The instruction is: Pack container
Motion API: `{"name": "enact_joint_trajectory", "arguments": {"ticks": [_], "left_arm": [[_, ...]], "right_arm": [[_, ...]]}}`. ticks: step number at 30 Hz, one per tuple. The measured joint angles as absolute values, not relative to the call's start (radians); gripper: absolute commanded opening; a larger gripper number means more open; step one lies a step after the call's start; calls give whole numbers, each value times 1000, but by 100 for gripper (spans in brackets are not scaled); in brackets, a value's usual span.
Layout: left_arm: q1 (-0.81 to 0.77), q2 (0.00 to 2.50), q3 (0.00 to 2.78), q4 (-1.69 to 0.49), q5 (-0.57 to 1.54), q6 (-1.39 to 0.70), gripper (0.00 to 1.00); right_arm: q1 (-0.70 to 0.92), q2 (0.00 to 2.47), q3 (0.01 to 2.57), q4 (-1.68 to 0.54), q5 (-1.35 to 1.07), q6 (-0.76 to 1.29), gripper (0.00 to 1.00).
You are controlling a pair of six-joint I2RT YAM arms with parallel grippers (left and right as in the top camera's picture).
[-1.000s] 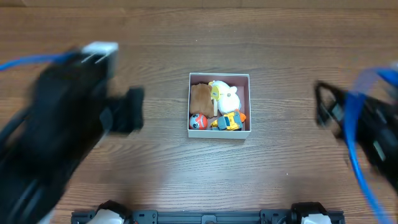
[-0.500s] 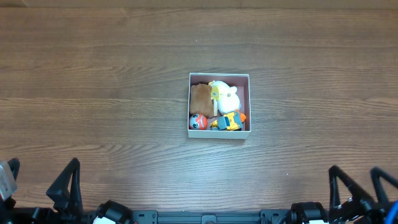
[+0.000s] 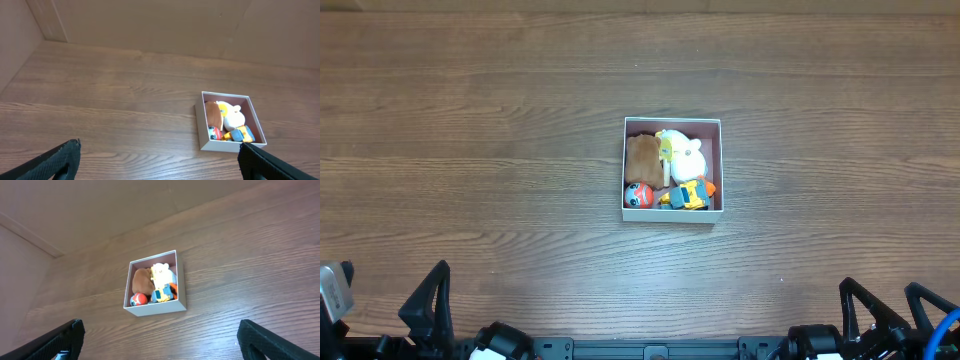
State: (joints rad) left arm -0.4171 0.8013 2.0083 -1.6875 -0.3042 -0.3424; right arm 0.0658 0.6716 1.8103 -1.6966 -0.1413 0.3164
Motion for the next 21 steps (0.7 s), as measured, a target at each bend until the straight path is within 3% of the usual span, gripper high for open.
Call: {"name": "enact_joint_trajectory", "arguments": {"ticks": [6, 13, 21], "left_arm": [[-417, 801, 2008, -1687, -304, -342, 100], [-417, 801, 2007, -1689, -305, -342, 100], [-417, 801, 2003, -1692, -310, -342, 100]], "right_arm": [[66, 671, 1806, -1607, -62, 299, 100], [65, 619, 1639, -1343, -2, 133, 100], [65, 397, 1077, -1013, 7, 69, 100]]}}
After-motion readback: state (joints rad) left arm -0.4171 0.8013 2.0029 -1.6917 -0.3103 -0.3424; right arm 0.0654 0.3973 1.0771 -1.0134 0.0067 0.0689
